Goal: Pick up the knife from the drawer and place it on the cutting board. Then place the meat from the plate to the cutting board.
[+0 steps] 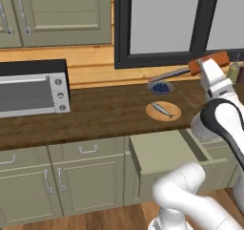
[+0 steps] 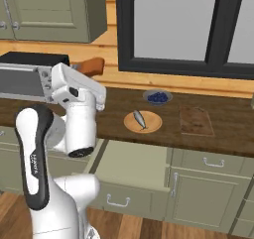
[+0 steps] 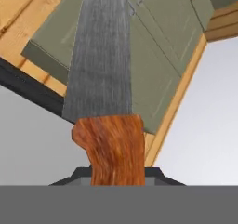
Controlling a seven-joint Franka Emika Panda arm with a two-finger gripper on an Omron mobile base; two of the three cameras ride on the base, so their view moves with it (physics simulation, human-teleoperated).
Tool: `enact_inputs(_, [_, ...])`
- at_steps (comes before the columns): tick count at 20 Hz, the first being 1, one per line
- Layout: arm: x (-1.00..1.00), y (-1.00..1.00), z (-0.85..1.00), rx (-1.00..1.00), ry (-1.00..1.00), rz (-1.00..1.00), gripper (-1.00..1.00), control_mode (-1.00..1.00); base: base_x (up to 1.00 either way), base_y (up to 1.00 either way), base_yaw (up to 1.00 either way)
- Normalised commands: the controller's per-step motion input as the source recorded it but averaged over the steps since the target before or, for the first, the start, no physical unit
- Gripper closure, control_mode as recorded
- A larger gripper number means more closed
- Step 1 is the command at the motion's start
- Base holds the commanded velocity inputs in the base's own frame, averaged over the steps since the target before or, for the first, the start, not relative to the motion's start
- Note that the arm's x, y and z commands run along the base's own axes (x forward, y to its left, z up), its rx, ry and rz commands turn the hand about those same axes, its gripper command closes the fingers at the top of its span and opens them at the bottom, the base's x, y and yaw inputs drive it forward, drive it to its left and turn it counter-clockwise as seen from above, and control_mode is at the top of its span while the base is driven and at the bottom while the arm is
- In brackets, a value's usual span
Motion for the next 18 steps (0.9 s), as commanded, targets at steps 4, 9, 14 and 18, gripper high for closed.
enact_inputs(4, [-0.02, 0.00, 0.04, -1.00, 0.00, -0.28, 1.00, -1.00, 0.00, 0.00, 0.00])
enact_inputs(9, [0.03, 0.00, 0.60, -0.40, 0.54, -0.32, 1.00, -1.00, 0.00, 0.00, 0.00])
enact_inputs(14, [0.24, 0.02, -0.04, 0.12, 0.84, -0.30, 1.00, -1.00, 0.00, 0.00, 0.00])
enact_inputs(18, [0.06, 0.01, -1.00, 0.12, 0.20, -0.27, 1.00, -1.00, 0.00, 0.00, 0.00])
